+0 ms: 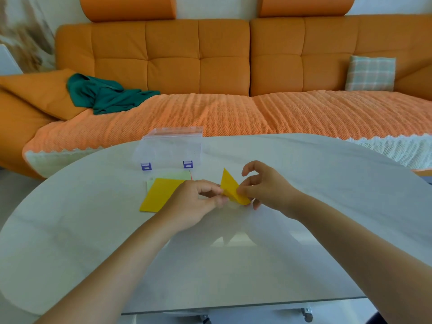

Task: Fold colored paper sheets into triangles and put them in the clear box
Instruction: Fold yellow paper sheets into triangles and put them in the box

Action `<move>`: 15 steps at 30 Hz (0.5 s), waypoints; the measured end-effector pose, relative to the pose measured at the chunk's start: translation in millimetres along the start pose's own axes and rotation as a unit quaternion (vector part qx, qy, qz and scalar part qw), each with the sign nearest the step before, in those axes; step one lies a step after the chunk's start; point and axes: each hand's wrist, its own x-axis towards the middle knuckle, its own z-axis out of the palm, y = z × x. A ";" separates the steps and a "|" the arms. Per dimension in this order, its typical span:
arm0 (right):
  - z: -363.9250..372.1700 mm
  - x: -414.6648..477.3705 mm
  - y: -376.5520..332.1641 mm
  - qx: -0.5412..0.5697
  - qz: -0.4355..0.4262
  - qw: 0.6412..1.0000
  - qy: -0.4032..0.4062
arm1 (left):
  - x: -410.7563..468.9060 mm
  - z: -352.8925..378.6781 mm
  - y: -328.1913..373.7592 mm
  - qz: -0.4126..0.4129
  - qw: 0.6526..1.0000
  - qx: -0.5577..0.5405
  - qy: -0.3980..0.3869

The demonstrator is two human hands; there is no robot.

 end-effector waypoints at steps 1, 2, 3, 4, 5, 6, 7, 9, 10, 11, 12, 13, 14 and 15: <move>1.3 -0.3 0.3 -0.020 -0.018 1.000 0.006 | 0.1 2.4 -0.5 -0.018 1.000 -0.014 0.010; 2.8 -0.5 0.6 -0.036 -0.033 0.999 0.008 | 0.1 5.0 -0.2 -0.039 0.998 -0.042 0.028; 3.5 -1.1 0.7 -0.041 -0.044 0.998 0.009 | 0.0 7.4 1.3 -0.057 0.994 -0.081 0.050; 4.2 -1.7 0.2 -0.031 -0.049 0.998 0.006 | -0.3 9.6 3.5 -0.069 0.988 -0.121 0.069; 4.7 -2.7 -1.0 -0.013 -0.049 0.999 -0.001 | -0.6 11.2 5.8 -0.074 0.981 -0.156 0.085; 5.3 -4.0 -2.9 0.006 -0.049 0.999 -0.012 | -0.4 12.7 7.5 -0.078 0.975 -0.186 0.096; 6.2 -4.8 -4.3 0.015 -0.051 0.998 -0.018 | -0.4 13.8 9.1 -0.079 0.970 -0.207 0.103; 9.1 -5.6 -5.7 0.003 -0.060 0.998 -0.003 | 0.7 16.1 8.8 -0.086 0.963 -0.224 0.119; 10.6 -5.1 -5.3 -0.005 -0.059 0.998 0.013 | 0.6 17.2 8.9 -0.092 0.962 -0.224 0.124; 11.9 -3.9 -4.8 -0.005 -0.055 0.998 0.026 | 0.6 18.1 9.0 -0.096 0.963 -0.219 0.123; 12.5 -3.3 -4.6 -0.002 -0.051 0.998 0.033 | 0.7 19.2 8.7 -0.096 0.966 -0.211 0.116; 12.3 -2.5 -3.4 0.001 -0.047 0.998 0.032 | 0.7 20.2 8.8 -0.092 0.969 -0.203 0.104; 11.7 -2.1 -2.6 0.002 -0.044 0.999 0.026 | 0.3 20.8 8.4 -0.086 0.973 -0.194 0.092; 10.6 -2.1 -1.7 0.002 -0.042 0.999 0.021 | -0.1 21.3 7.8 -0.081 0.975 -0.190 0.084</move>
